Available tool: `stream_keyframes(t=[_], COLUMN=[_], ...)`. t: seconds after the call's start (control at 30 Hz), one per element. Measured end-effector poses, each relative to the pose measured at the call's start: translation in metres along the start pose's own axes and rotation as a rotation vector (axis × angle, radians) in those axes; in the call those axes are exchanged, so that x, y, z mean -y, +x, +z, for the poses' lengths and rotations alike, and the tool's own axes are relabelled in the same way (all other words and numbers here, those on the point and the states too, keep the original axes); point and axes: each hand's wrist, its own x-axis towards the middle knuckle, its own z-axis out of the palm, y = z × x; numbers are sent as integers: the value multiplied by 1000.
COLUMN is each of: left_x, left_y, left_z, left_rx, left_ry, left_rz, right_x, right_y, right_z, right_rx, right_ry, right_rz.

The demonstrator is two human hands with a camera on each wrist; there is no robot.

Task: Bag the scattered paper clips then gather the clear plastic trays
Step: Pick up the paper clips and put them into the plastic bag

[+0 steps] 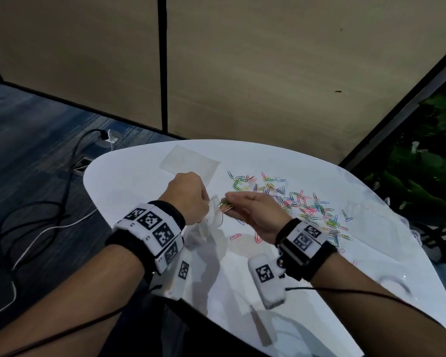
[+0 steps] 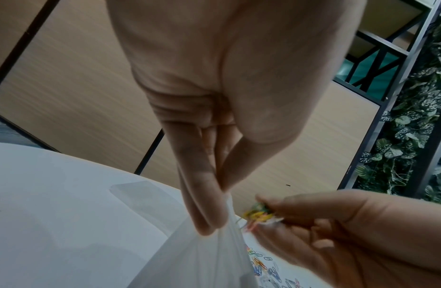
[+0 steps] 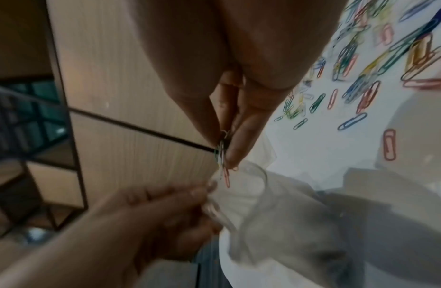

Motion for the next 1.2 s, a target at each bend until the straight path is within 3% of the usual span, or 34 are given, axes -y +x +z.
stream_keyframes(t=[0.17, 0.33, 0.47, 0.6, 0.67, 0.7, 0.77, 0.8, 0.87, 0.93, 1.0, 1.1, 1.2], left_x=[1, -5, -7, -6, -5, -3, 0, 1, 3, 5, 6, 6, 6], left_y=[-1, -2, -2, -3, -2, 0, 3, 4, 5, 5, 4, 5, 4], left_z=[0, 4, 6, 7, 6, 5, 3, 1, 0, -1, 0, -1, -1], left_rx=[16, 15, 8, 12, -1, -12, -30, -33, -33, -34, -30, -19, -10], left_ry=[-35, -45, -39, -26, -16, -14, -22, -27, -27, -19, -13, -6, -1], left_rz=[7, 21, 28, 26, 24, 21, 11, 5, -2, 1, 4, 3, 12], right_x=[-26, -25, -25, -20, -13, -10, -7, -8, -20, -45, -79, -106, -111], right_y=[-1, -3, 0, 0, 1, 2, 7, 12, 21, 27, 33, 35, 43], right_z=[17, 22, 20, 16, 12, 10, 2, -5, -27, -51, -72, -85, -91], right_rx=[-73, -68, -46, 119, 212, 224, 154, 87, 16, 192, 383, 389, 219], right_ry=[-432, -909, -1029, -1138, -1039, -857, -461, -419, -800, -1446, -1831, -2000, -2005], right_rz=[-160, -430, -424, -451, -381, -303, -178, -195, -375, -576, -691, -528, -531])
